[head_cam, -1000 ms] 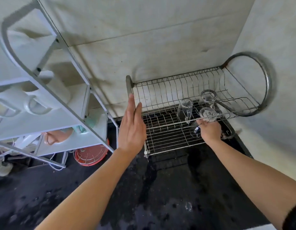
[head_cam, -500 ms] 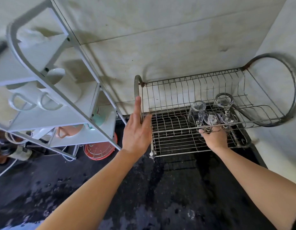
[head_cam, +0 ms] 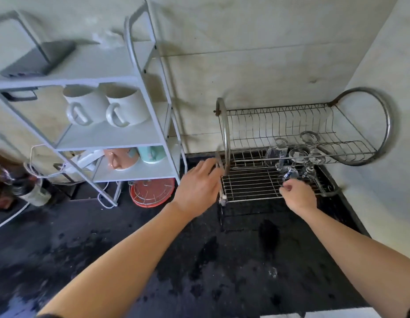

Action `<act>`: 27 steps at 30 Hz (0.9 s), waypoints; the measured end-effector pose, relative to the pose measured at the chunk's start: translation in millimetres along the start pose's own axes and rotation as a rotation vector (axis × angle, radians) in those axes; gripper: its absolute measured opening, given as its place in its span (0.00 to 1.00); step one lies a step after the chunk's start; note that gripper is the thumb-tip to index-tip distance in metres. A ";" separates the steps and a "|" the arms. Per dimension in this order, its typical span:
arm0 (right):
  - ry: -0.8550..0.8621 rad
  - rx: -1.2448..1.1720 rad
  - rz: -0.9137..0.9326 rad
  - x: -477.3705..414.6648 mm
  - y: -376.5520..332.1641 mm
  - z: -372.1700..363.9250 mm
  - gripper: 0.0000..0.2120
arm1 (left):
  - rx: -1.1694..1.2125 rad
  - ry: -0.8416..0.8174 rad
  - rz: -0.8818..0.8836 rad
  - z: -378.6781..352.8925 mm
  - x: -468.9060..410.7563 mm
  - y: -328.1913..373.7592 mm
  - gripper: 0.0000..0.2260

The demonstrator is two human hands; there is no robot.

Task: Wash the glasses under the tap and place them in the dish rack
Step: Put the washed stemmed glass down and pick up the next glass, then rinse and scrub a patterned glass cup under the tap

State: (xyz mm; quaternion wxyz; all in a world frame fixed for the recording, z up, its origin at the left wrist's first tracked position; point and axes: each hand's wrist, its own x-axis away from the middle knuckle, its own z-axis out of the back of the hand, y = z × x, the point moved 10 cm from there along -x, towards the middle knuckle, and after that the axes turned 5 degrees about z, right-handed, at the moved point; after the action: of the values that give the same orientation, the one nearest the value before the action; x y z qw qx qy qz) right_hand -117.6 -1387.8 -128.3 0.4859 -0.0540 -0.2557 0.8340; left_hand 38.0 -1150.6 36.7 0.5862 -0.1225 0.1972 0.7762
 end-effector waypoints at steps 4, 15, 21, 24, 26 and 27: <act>-0.088 0.036 0.101 58.0 -61.8 -43.6 0.07 | -0.053 -0.131 0.111 17.8 75.6 -49.2 0.09; -0.366 0.143 0.628 226.2 -354.2 -213.4 0.10 | -0.263 -0.256 0.640 143.7 327.8 -219.4 0.07; -0.523 0.198 0.863 311.1 -489.7 -295.2 0.11 | -0.305 -0.229 0.949 208.2 457.7 -284.6 0.07; -0.606 0.232 0.973 352.8 -548.2 -343.1 0.12 | -0.306 -0.197 1.114 238.1 521.4 -314.4 0.07; -0.664 0.238 1.051 383.8 -588.5 -376.7 0.12 | -0.298 -0.161 1.220 256.8 564.2 -336.3 0.08; -0.691 0.244 1.090 399.2 -606.6 -391.8 0.11 | -0.281 -0.152 1.282 263.0 586.0 -345.5 0.10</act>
State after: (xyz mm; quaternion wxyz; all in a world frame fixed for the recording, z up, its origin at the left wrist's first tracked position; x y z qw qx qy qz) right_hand 281.5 -665.8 -112.8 -0.1136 0.1508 -0.2368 0.9530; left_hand 214.3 -446.2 -31.8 -0.0014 -0.0011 0.0858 0.9963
